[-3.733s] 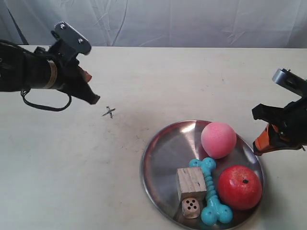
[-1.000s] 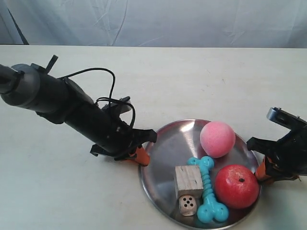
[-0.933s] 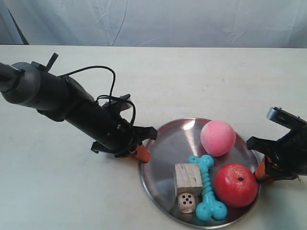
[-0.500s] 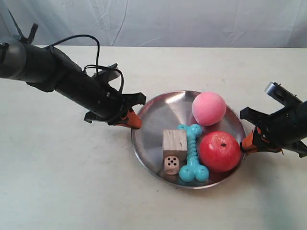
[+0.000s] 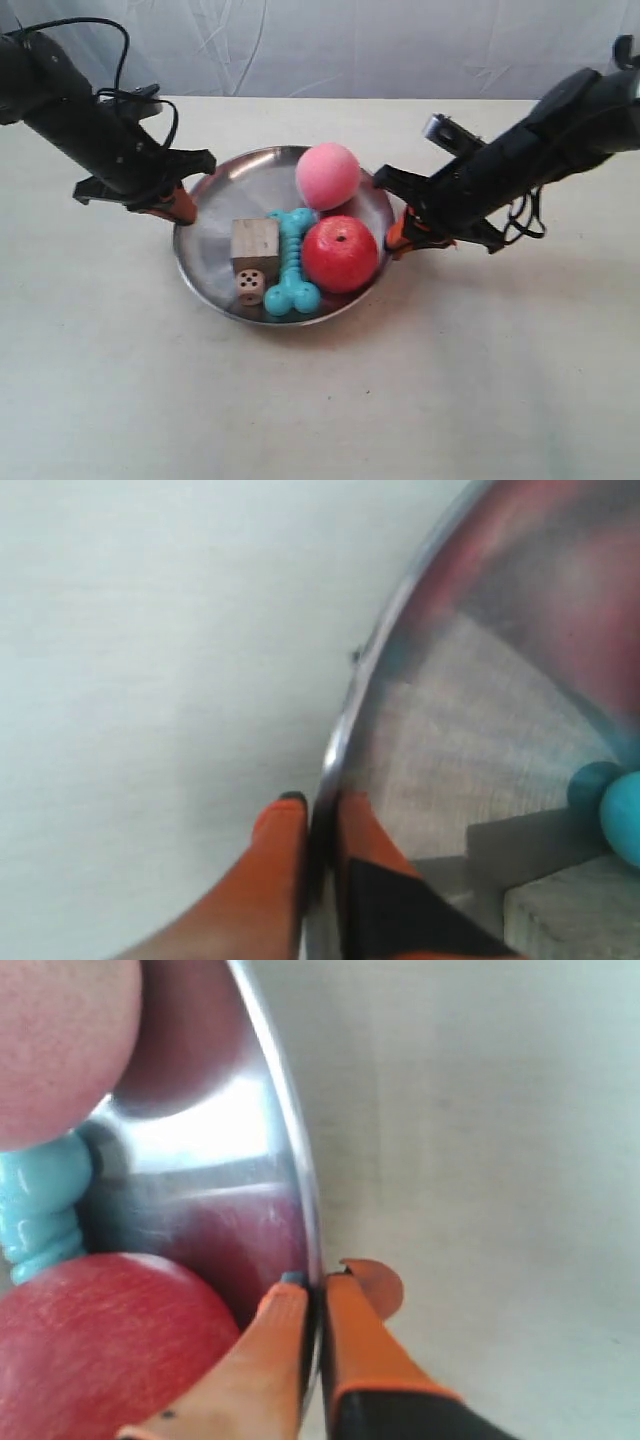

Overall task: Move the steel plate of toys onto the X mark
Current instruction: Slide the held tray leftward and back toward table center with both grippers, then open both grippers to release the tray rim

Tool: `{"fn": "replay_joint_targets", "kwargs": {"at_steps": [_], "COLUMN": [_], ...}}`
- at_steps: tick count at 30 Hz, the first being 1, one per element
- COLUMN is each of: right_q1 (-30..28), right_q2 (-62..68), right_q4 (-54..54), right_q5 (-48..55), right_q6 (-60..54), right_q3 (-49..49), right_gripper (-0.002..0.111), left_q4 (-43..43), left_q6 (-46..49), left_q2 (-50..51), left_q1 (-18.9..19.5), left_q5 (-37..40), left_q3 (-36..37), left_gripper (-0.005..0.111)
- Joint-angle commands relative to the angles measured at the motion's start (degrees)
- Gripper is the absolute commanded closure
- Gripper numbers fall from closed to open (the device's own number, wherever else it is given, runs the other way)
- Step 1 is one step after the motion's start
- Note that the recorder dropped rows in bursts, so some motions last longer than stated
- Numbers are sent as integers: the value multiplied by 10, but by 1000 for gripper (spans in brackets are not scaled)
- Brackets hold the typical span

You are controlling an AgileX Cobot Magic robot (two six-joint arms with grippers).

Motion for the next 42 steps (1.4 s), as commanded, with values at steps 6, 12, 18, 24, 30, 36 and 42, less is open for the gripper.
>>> {"fn": "replay_joint_targets", "kwargs": {"at_steps": [6, 12, 18, 24, 30, 36, 42], "right_q1": [89, 95, 95, 95, 92, 82, 62], "right_q2": [100, 147, 152, 152, 152, 131, 89], "right_q4": [8, -12, -61, -69, -78, -145, -198], "right_q5": [30, 23, 2, -11, -7, 9, 42], "right_q6": [17, 18, 18, 26, 40, 78, 119], "right_q3": [-143, -180, -180, -180, -180, -180, -180], "right_gripper": [109, 109, 109, 85, 64, 69, 69], "left_q4": [42, 11, -36, -44, -37, -22, -9], "left_q6": [-31, 21, 38, 132, 130, 129, 124], "left_q2": [-6, 24, 57, 57, 57, 47, 9], "left_q1": [99, 97, 91, 91, 91, 92, 116], "left_q5": [-48, -72, -74, -78, -76, -63, -38], "left_q3": [11, 14, 14, 14, 14, 14, 14], "left_gripper": [107, 107, 107, 97, 63, 53, 53]}}
